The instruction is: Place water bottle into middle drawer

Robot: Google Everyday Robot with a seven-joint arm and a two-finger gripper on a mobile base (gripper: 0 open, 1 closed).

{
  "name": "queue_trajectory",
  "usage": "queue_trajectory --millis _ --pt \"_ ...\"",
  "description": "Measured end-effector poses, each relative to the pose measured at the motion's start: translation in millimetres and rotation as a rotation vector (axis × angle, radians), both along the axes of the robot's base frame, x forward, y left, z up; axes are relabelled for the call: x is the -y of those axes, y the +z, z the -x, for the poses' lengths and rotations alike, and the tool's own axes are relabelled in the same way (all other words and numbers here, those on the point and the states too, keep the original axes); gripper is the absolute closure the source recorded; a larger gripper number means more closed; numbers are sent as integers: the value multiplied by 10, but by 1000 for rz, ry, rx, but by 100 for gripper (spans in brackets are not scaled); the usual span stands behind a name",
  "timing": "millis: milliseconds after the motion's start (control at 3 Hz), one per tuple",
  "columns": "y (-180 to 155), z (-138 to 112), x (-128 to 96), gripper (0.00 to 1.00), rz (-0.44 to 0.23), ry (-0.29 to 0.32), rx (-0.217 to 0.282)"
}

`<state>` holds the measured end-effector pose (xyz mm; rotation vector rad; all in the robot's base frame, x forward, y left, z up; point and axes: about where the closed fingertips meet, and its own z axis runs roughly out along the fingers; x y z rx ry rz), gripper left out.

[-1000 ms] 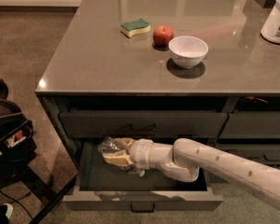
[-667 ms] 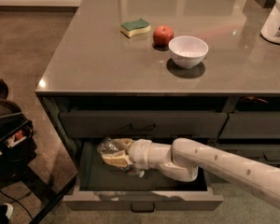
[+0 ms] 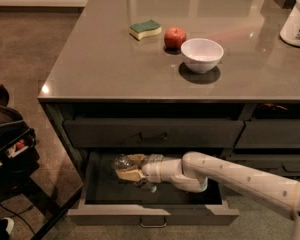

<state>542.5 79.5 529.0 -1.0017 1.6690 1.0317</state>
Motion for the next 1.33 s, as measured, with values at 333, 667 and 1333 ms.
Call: queue_trajectory --millis 333,667,1333 --pt "-394 -103 -9 100 0 3 -40" --pt "-703 -125 -10 100 5 -8 -86" --pt "-717 -122 -11 59 5 -8 -88"
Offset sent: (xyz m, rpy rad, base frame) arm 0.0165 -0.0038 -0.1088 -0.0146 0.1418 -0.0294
